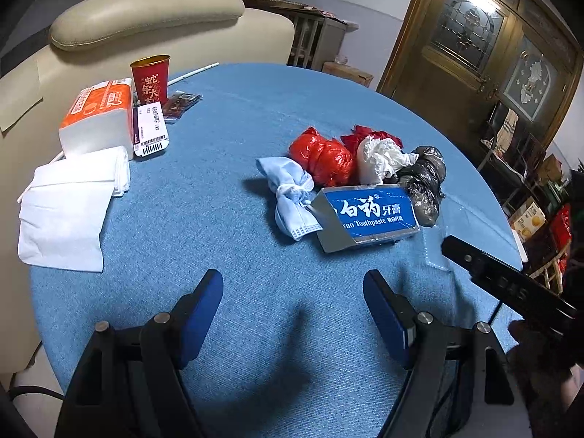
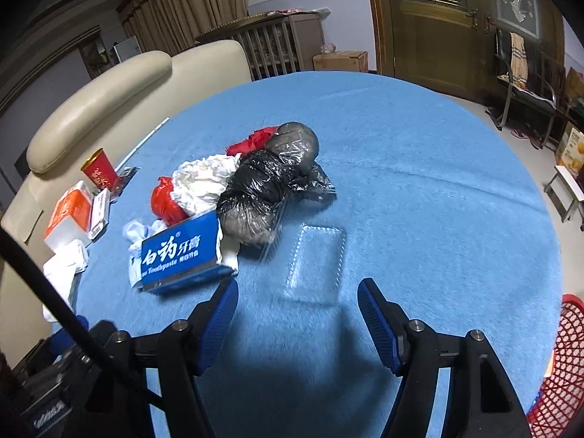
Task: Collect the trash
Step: 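Move both tools back over the table toward the remaining trash, then grasp the clear plastic tray with the right tool while the left tool grasps the blue toothpaste box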
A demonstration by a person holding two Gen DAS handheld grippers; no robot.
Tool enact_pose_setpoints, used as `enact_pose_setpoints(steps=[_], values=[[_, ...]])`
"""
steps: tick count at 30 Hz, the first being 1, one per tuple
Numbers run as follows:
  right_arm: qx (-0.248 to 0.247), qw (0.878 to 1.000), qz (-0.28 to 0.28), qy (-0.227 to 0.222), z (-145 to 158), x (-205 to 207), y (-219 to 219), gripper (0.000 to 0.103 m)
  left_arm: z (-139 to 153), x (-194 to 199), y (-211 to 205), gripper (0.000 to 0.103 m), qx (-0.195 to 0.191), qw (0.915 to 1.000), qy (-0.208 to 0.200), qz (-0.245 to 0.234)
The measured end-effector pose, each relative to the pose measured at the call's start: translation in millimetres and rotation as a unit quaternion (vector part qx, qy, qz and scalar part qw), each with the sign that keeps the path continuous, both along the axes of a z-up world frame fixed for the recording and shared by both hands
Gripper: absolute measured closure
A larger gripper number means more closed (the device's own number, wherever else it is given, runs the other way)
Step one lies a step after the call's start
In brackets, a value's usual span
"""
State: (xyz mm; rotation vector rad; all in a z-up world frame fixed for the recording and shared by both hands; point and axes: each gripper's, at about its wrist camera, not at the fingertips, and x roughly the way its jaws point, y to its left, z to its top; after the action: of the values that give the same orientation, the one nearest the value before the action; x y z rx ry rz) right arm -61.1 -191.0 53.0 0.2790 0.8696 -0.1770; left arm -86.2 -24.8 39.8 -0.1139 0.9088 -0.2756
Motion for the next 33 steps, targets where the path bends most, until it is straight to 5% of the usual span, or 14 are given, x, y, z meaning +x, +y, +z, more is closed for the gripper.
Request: enact_pose_setpoints(steps=[7, 9, 13, 24, 33], values=[[0.013, 1.000, -0.002, 0.014, -17, 22, -3, 0.032, 9, 12, -12, 0.023, 0.010, 0.9991, -0.021, -0.036], [0.015, 1.000, -0.003, 0.009, -17, 23, -6, 0.044, 12, 17, -21, 0.023, 0.021, 0.9976, -0.032, -0.058], [0.017, 1.000, 0.004, 0.005, -15, 19, -14, 0.044, 15, 27, -40, 0.023, 0.040, 0.9932, -0.043, -0.101], [0.021, 1.000, 0.010, -0.006, -11, -19, -29, 0.044, 7, 62, -96, 0.023, 0.143, 0.9599, -0.063, -0.233], [0.032, 0.999, 0.004, -0.015, -10, -43, -37, 0.044, 2, 72, -92, 0.017, 0.128, 0.9638, -0.032, -0.232]])
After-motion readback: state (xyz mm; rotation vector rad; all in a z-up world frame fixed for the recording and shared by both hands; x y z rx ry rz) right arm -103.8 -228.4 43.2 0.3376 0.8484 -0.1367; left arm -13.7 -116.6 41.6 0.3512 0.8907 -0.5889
